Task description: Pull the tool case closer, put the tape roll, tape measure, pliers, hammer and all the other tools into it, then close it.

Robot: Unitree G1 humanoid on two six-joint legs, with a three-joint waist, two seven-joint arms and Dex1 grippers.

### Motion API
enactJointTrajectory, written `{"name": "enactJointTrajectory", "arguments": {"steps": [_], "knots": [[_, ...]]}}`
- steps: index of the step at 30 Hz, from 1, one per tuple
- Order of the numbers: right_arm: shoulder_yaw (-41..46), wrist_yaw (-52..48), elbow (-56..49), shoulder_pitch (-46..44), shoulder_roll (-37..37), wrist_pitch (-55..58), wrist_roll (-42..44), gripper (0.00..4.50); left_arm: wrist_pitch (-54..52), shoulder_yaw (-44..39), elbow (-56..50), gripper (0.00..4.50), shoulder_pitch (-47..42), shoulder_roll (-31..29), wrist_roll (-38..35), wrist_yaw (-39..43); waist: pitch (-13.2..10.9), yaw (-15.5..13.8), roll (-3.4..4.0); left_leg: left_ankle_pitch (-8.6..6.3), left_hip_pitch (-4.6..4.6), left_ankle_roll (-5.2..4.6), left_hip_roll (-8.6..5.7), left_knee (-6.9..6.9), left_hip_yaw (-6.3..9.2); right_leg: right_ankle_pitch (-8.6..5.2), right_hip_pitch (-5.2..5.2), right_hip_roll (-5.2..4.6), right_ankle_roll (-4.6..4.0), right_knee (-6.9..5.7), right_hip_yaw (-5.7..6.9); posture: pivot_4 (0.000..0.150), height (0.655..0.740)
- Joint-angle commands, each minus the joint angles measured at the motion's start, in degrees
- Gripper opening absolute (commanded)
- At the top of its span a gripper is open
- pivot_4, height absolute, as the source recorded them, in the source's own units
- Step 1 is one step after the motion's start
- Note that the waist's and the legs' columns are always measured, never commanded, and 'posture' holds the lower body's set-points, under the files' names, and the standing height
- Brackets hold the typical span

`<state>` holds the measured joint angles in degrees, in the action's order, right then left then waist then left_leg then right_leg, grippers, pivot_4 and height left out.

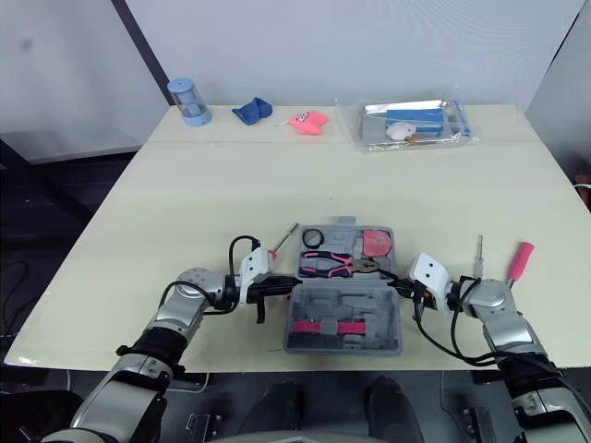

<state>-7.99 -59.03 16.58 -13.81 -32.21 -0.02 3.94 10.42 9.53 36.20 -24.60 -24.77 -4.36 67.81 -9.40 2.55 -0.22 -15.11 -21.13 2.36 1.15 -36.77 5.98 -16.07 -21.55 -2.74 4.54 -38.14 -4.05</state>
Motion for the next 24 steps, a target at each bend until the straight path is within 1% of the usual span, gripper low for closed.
{"name": "enactJointTrajectory", "arguments": {"steps": [1,24], "knots": [[-1.2,0.0,-1.4,-0.9,1.4,-0.6,0.4,0.10,0.0,0.4,1.1,0.00,-1.0,0.7,1.1,-2.1,0.0,0.0,0.00,0.00,0.00,0.00,0.00,0.00,0.00,0.00,0.00,0.00,0.00,0.00,0.00,0.150,0.7400],[-2.0,0.1,-2.2,-1.4,3.0,0.0,0.2,0.10,0.5,-0.1,1.5,0.00,-0.4,-0.5,0.8,-2.0,0.0,0.3,0.00,0.00,0.01,0.00,0.00,0.00,0.02,0.00,0.00,0.02,0.00,-0.01,0.00,0.150,0.7400]]}}
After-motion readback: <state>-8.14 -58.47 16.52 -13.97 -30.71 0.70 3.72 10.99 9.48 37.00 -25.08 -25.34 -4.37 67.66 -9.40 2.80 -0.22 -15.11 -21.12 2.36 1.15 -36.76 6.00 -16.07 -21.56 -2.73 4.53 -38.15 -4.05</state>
